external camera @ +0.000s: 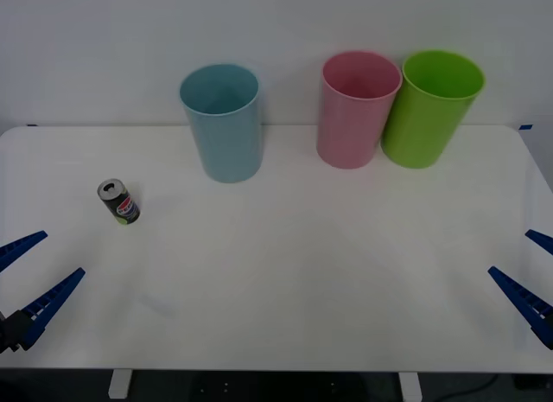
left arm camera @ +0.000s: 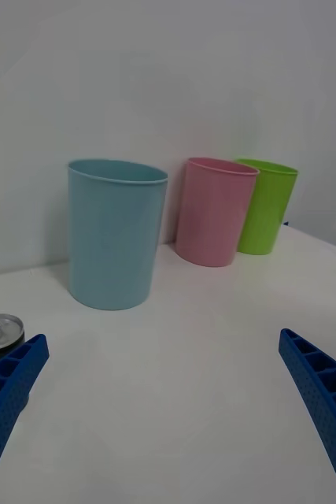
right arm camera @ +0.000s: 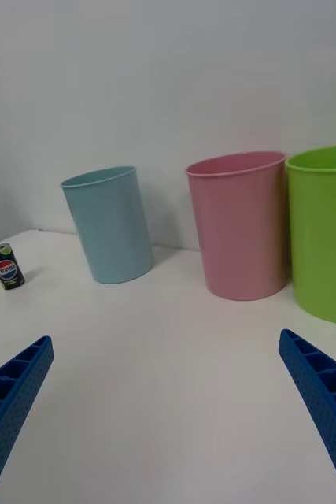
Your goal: Grasp the object on the table and drop it into the matching bin: aluminum can to the light blue bin, PET bottle to the pink bin.
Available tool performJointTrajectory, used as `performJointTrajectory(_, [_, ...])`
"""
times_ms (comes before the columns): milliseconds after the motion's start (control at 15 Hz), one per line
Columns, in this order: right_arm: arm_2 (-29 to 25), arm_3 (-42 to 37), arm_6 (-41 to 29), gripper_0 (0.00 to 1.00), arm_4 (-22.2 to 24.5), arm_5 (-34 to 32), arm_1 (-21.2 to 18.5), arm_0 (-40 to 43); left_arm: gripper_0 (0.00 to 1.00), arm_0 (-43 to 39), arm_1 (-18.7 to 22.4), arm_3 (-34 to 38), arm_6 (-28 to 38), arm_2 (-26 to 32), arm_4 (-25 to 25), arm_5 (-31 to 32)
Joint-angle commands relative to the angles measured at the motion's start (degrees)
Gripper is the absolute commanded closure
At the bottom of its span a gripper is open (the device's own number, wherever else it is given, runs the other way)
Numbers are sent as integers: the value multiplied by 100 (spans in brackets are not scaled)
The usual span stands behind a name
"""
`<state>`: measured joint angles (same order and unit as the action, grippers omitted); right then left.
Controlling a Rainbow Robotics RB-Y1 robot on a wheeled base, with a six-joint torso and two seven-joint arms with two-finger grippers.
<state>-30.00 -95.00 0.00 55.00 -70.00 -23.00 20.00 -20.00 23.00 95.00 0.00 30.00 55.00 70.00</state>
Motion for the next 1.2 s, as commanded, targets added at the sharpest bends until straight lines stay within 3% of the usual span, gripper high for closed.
performJointTrajectory(67, [0, 0, 0, 0, 0, 0, 0, 0, 0, 0, 0, 0, 0, 0, 0, 0])
performJointTrajectory(200, [0, 0, 0, 0, 0, 0, 0, 0, 0, -13, -173, -61, 0, 15, -33, 14])
performJointTrajectory(333, [0, 0, 0, 0, 0, 0, 0, 0, 0, -30, -138, -25, 18, -56, -227, 14])
performJointTrajectory(667, [0, 0, 0, 0, 0, 0, 0, 0, 0, -83, -138, -43, -26, -38, -165, -268])
performJointTrajectory(1000, [0, 0, 0, 0, 0, 0, 0, 0, 0, -224, -138, -34, -158, -328, -104, -1278])
performJointTrajectory(1200, [0, 0, 0, 0, 0, 0, 0, 0, 0, -224, -138, -43, -220, -398, 187, -1665])
